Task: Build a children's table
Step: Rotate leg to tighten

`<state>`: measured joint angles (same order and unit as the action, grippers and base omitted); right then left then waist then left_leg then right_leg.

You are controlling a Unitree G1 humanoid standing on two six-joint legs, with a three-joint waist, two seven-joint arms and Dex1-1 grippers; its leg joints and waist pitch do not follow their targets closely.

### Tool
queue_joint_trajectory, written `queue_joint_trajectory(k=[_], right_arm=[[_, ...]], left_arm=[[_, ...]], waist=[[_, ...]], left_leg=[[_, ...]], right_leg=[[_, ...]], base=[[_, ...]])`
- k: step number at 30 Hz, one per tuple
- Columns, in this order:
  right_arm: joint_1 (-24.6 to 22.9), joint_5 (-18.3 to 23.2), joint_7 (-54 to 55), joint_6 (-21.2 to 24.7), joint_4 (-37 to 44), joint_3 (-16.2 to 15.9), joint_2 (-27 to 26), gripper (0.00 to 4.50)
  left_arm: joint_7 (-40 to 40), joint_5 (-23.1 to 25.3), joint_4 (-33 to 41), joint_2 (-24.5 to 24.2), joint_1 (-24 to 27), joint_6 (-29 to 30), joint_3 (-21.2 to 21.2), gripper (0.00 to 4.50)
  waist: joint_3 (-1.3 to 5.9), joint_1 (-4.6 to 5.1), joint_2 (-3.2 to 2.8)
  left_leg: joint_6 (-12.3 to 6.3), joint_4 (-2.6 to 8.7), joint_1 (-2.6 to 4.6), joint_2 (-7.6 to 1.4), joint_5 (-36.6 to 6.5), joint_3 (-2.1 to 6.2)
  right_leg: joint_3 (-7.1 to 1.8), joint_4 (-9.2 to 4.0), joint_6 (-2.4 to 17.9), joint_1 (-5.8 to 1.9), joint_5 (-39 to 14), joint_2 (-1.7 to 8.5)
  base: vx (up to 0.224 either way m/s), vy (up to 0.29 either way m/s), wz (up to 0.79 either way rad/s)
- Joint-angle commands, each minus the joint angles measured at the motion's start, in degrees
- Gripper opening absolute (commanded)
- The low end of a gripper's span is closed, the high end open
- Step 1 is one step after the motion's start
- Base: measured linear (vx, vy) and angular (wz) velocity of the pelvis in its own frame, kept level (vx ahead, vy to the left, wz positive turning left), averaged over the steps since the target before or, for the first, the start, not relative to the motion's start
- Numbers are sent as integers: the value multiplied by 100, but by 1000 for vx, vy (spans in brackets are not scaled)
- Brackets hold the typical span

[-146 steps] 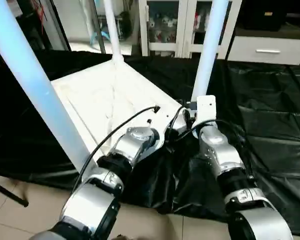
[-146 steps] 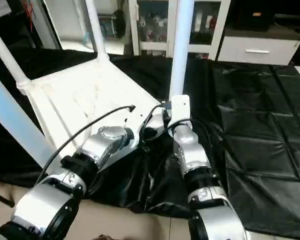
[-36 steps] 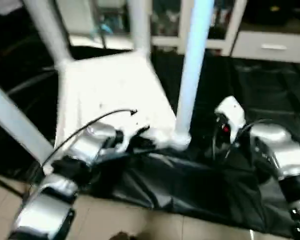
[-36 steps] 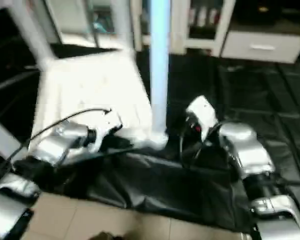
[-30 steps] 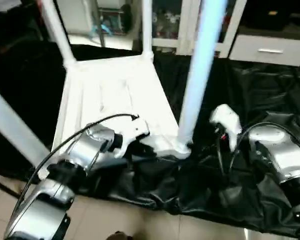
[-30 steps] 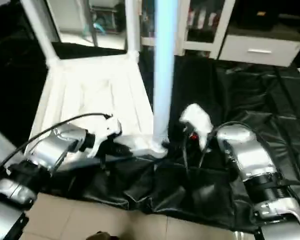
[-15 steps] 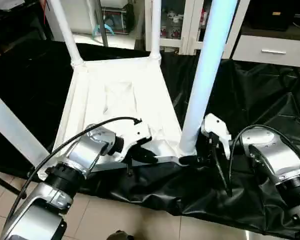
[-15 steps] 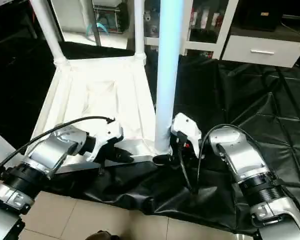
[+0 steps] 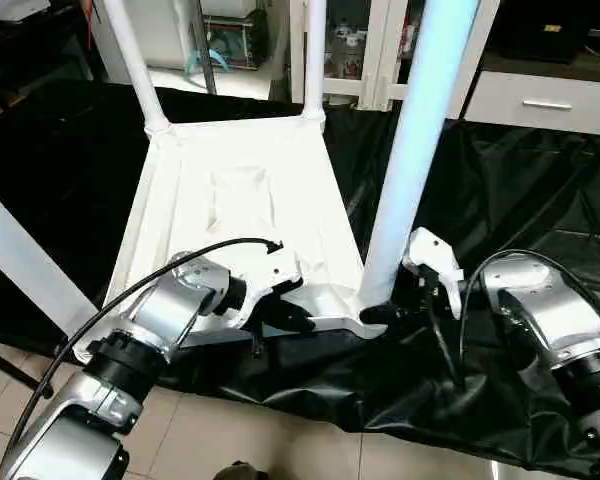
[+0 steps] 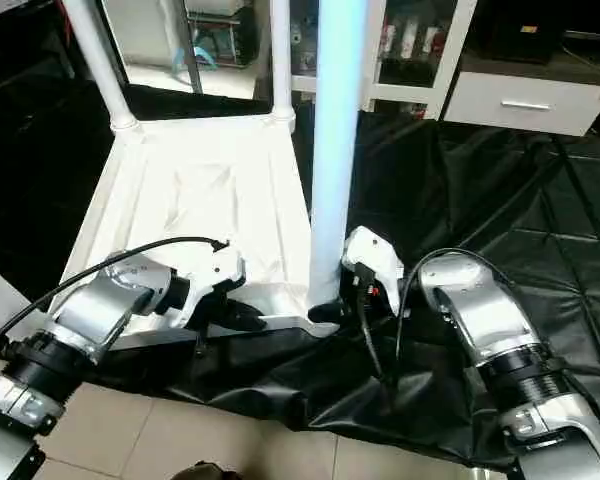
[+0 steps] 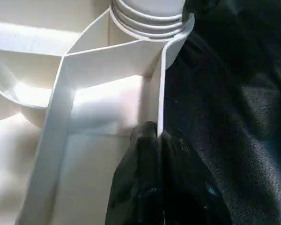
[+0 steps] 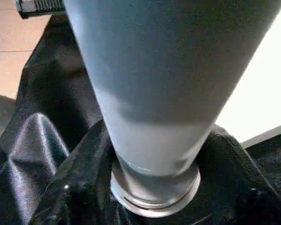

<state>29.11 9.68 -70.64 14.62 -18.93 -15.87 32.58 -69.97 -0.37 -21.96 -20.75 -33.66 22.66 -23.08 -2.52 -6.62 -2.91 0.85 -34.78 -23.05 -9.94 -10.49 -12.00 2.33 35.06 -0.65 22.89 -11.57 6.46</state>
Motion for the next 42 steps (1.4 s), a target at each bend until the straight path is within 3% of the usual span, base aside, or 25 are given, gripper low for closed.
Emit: queue_joint_trajectory(k=[1, 6, 8, 9, 12, 13, 14, 16, 17, 19, 21, 22, 24, 25, 26, 30, 32, 34, 37, 39, 41, 42], right_arm=[[-162, -35, -197, 52, 47, -166, 38, 226], [-225, -52, -148, 55, -26, -180, -65, 211], [-224, -71, -72, 84, -61, -183, -127, 207], [-194, -122, 174, 58, -146, -129, -236, 207], [-88, -208, 1014, 79, -463, 154, -585, 204], [-72, -222, 1188, 97, -525, 220, -650, 204], [-70, -243, 1502, 136, -609, 334, -758, 204], [-78, -258, 1848, 209, -691, 462, -878, 201], [-86, -263, 2337, 348, -823, 640, -1053, 201], [-88, -301, 2735, 416, -930, 763, -1206, 200], [-71, -367, 3250, 483, -1110, 886, -1423, 200], [-6, -529, 3860, 383, -1385, 943, -1637, 199], [129, -609, 4499, 269, -1691, 1033, -1910, 199], [338, -658, 5333, 265, -2010, 1174, -2255, 199], [338, -658, 5333, 265, -2010, 1174, -2255, 199], [673, -634, 6732, 302, -2442, 1579, -2764, 198], [887, -677, 7512, 106, -2711, 1764, -3048, 198], [969, -738, 7727, -42, -2803, 1762, -3150, 197], [1003, -648, 7682, -211, -2751, 1829, -3264, 196], [994, -567, 7478, -347, -2661, 1836, -3308, 196], [878, -596, 7013, -456, -2379, 1662, -3253, 196], [863, -597, 7006, -462, -2353, 1661, -3248, 231]], left_arm=[[-47, -98, 105, 74, 158, 199, -158, 0], [95, -106, 112, 81, 212, 261, -54, 0], [112, -106, 117, 68, 218, 283, -29, 0], [130, -130, 117, 73, 213, 302, 15, 0], [269, -175, -41, 196, 135, 282, 157, 0], [314, -174, -94, 236, 112, 264, 184, 0], [461, -153, -209, 331, 60, 230, 234, 0], [622, -137, -312, 433, 14, 211, 287, 0], [839, -134, -442, 585, -65, 220, 358, 0], [1039, -122, -565, 709, -147, 219, 419, 0], [1323, -73, -754, 878, -276, 224, 498, 0], [1698, 10, -1029, 1066, -437, 200, 590, 0], [2263, 93, -1418, 1275, -639, 235, 753, 0], [2999, 169, -1839, 1457, -880, 331, 962, 0], [2999, 169, -1839, 1457, -880, 331, 962, 0], [3994, 324, -2471, 1593, -1200, 5, 1152, 0], [4418, 400, -2779, 1687, -1366, -295, 1234, 0], [4506, 414, -2871, 1743, -1415, -387, 1271, 0], [4404, 448, -2858, 1734, -1415, -372, 1219, 0], [4331, 465, -2826, 1685, -1390, -356, 1176, 0], [4180, 477, -2767, 1582, -1331, -355, 1112, 0], [4162, 475, -2764, 1575, -1326, -360, 1106, 0]], waist=[[410, 4, 55], [409, 2, 78], [405, 16, 53], [405, 17, -6], [388, 85, -14], [369, 142, 7], [356, 200, -49], [323, 258, -28], [307, 301, 32], [291, 351, -2], [305, 377, 37], [295, 396, 100], [296, 411, 75], [286, 434, 54], [281, 456, 47], [305, 483, 12], [316, 468, 8], [318, 465, 20], [324, 438, 25], [330, 420, -5], [348, 403, 19], [356, 397, 21]], left_leg=[[-478, 384, 190, -317, -665, 158], [-470, 387, 187, -316, -715, 162], [-442, 395, 194, -316, -781, 163], [-422, 395, 195, -313, -803, 171], [-283, 424, 185, -289, -1027, 172], [-184, 456, 171, -281, -1252, 181], [-67, 479, 174, -272, -1492, 199], [117, 530, 201, -273, -1927, 216], [185, 545, 220, -270, -2113, 218], [303, 557, 266, -264, -2420, 245], [306, 570, 246, -263, -2354, 264], [306, 569, 250, -257, -2326, 248], [332, 566, 267, -247, -2356, 256], [377, 570, 263, -242, -2423, 264], [427, 578, 285, -233, -2517, 281], [435, 619, 252, -232, -2505, 305], [436, 628, 277, -236, -2503, 276], [442, 624, 292, -226, -2565, 268], [363, 627, 276, -233, -2476, 256], [334, 631, 266, -236, -2375, 255], [216, 611, 238, -239, -2142, 236], [187, 603, 230, -241, -2040, 230]], right_leg=[[-124, -254, 1701, -235, 229, 211], [-125, -258, 1696, -242, 135, 216], [-123, -272, 1680, -235, 82, 206], [-121, -268, 1675, -230, 68, 205], [-119, -301, 1651, -233, -94, 198], [-120, -338, 1604, -245, -401, 209], [-120, -362, 1529, -251, -766, 215], [-114, -435, 1352, -243, -1383, 210], [-125, -474, 1266, -218, -1677, 212], [-123, -534, 1124, -188, -2231, 239], [-124, -545, 1038, -188, -2223, 232], [-126, -565, 1020, -157, -2240, 222], [-124, -583, 977, -143, -2411, 241], [-117, -589, 958, -129, -2479, 237], [-105, -607, 929, -108, -2575, 236], [-88, -608, 883, -136, -2258, 218], [-99, -608, 933, -112, -1852, 202], [-100, -605, 976, -106, -1793, 204], [-117, -588, 969, -124, -1582, 214], [-119, -565, 990, -138, -1399, 211], [-123, -549, 1031, -165, -1152, 215], [-128, -539, 1061, -169, -1041, 222]], base=[[0, 0, 0], [0, 0, 0], [0, 0, 0], [0, 0, 0], [0, 0, 0], [0, 0, 0], [0, 0, 0], [-27, 1, -5], [0, 0, 0], [0, 0, 0], [0, 0, 0], [0, 0, 0], [0, 0, 0], [0, 0, 0], [0, 0, 0], [0, 0, 0], [0, 0, 0], [0, 0, 0], [0, 0, 0], [0, 0, 0], [0, 0, 0], [0, 0, 0]])
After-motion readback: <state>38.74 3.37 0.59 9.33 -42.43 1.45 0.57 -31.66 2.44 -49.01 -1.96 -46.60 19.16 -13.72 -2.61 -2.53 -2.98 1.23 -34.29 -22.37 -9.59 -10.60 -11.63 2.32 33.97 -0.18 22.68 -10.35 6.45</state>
